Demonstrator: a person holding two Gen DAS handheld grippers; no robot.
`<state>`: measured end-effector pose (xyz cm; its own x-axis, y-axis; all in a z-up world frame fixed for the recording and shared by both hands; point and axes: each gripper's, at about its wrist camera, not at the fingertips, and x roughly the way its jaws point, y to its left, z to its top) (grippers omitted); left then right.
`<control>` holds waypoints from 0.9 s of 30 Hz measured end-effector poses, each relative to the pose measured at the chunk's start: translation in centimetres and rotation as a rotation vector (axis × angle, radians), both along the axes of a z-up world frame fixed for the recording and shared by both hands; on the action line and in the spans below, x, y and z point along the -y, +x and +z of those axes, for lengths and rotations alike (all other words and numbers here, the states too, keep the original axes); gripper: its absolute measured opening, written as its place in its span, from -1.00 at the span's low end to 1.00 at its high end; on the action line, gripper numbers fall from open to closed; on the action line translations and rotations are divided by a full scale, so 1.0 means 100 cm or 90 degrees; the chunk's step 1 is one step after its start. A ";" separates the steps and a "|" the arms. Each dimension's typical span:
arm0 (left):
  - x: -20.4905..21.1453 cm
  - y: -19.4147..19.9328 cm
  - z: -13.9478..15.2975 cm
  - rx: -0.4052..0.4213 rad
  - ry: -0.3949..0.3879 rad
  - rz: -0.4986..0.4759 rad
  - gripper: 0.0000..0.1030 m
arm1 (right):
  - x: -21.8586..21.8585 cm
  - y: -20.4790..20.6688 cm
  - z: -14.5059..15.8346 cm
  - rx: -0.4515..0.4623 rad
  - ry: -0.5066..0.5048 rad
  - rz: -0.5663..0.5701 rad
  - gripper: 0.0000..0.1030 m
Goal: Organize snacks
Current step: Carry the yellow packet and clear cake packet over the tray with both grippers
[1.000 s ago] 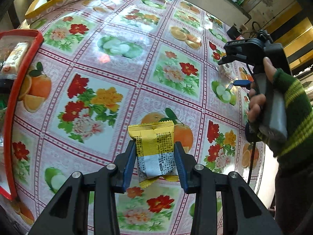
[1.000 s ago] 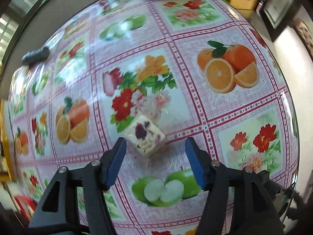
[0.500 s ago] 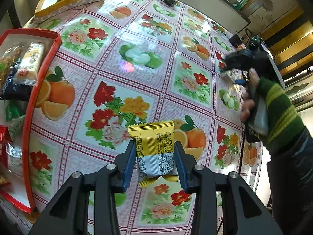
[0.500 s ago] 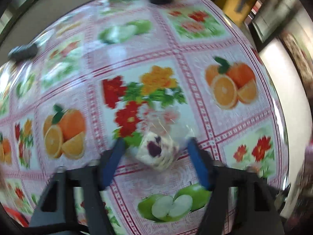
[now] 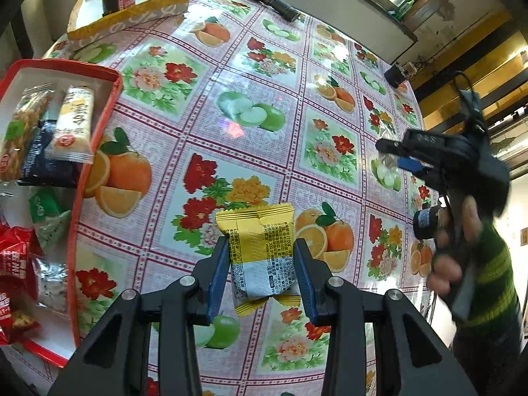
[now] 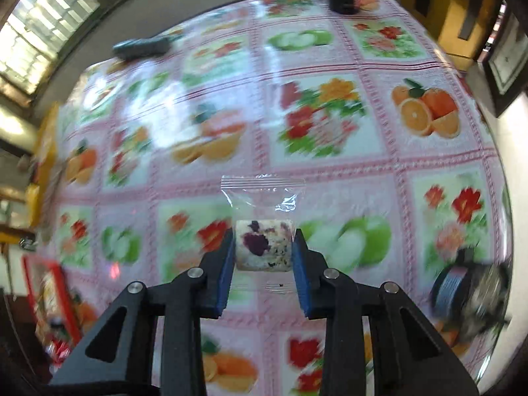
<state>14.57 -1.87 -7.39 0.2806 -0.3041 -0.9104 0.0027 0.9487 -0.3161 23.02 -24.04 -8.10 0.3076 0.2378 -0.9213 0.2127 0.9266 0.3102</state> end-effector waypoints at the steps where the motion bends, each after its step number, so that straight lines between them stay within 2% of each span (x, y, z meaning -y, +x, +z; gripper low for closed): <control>1: -0.002 -0.001 0.001 0.001 0.004 0.002 -0.26 | -0.006 -0.006 0.002 0.001 0.004 0.008 -0.33; 9: -0.027 -0.014 0.021 0.028 0.069 0.020 -0.26 | -0.055 -0.059 0.025 0.008 0.087 0.069 -0.33; 16: -0.062 -0.028 0.038 0.056 0.131 0.052 -0.26 | -0.093 -0.069 0.038 0.014 0.141 0.129 -0.33; 27: -0.135 -0.045 0.045 0.049 0.171 0.134 -0.26 | -0.189 -0.076 0.070 0.050 0.185 0.255 -0.33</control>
<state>10.05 11.62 -2.89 0.3828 0.0151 -0.9237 -0.1874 0.9804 -0.0616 15.44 -5.19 -1.09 0.2059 0.5945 -0.7773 -0.1761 0.8038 0.5682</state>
